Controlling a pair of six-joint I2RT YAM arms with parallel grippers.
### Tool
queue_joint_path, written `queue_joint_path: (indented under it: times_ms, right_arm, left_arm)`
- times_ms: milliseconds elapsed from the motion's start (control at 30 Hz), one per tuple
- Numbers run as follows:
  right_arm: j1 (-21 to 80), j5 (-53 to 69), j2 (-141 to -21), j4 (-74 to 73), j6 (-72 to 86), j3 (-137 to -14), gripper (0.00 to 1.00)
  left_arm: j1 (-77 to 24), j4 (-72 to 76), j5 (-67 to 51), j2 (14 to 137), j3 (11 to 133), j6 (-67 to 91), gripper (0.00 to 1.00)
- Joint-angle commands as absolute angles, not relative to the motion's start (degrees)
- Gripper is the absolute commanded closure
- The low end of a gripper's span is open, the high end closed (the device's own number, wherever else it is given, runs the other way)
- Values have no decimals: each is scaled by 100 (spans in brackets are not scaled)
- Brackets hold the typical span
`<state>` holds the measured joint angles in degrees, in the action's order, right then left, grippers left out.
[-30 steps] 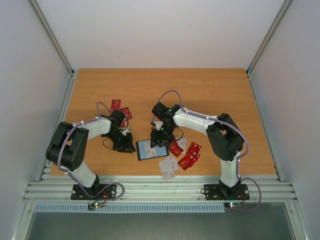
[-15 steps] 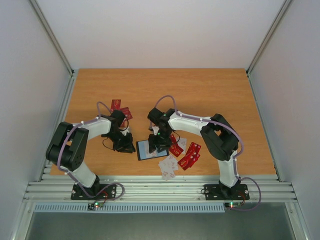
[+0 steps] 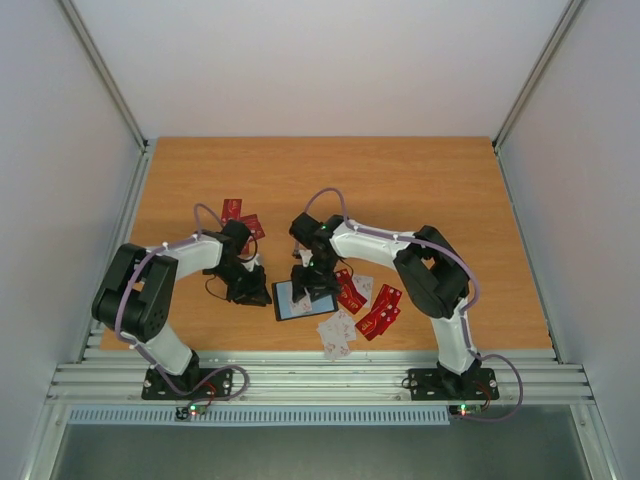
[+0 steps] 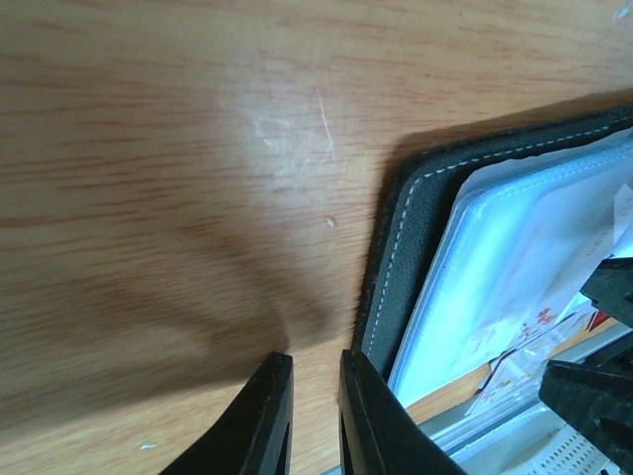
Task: Put the credit cards into the card holder
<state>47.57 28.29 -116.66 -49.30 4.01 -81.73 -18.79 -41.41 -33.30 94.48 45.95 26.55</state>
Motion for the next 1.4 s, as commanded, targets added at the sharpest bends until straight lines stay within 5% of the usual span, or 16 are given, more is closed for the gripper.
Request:
queue_joint_path:
  times_ms: [0, 900, 1367]
  right_arm:
    - [4896, 2886, -11877, -4937, 439, -8469, 51]
    - [5177, 3104, -12402, -5259, 472, -9279, 53]
    - [5177, 3334, -12986, -5508, 378, -10117, 53]
  left_arm:
    - [-1938, -3729, -2830, 9743, 4377, 2566, 83]
    - [-1934, -3528, -2935, 9791, 4269, 2663, 85]
    - [-1825, -4771, -1452, 8903, 4821, 2444, 76]
